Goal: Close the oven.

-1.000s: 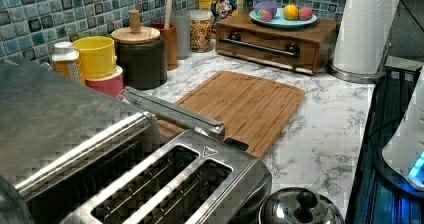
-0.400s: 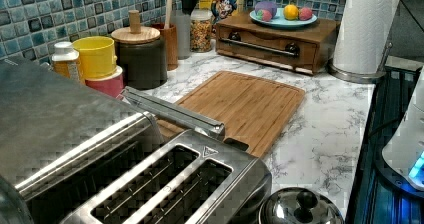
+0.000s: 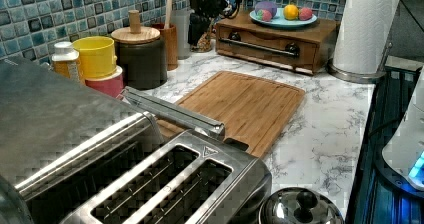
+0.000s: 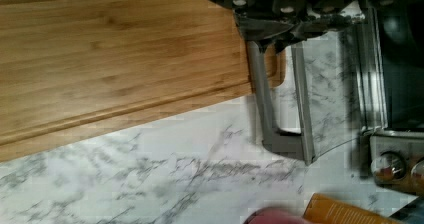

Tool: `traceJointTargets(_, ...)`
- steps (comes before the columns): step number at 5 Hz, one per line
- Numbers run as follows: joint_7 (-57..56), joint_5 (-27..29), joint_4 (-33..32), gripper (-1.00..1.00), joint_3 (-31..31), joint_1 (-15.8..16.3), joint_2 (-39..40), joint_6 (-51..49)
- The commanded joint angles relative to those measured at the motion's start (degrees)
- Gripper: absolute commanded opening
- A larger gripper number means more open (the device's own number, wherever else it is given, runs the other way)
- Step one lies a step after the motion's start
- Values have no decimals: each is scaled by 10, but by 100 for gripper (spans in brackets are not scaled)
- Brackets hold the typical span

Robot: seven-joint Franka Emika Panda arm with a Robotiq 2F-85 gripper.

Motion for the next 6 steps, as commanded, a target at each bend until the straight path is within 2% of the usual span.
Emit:
traceJointTargets(1,-266,192,21,-100,-18,4,67,-29)
traceJointTargets(2,-351,273,22,-100,-16,4,104,-21)
traceJointTargets(3,-398,327,32,-100,25,-22,141,-7)
traceJointTargets(4,-471,399,32,-100,24,-17,142,-19)
traceJointTargets(5,-514,454,25,-100,37,-25,134,-15)
traceJointTargets(6,-525,463,23,-100,34,-23,131,-34)
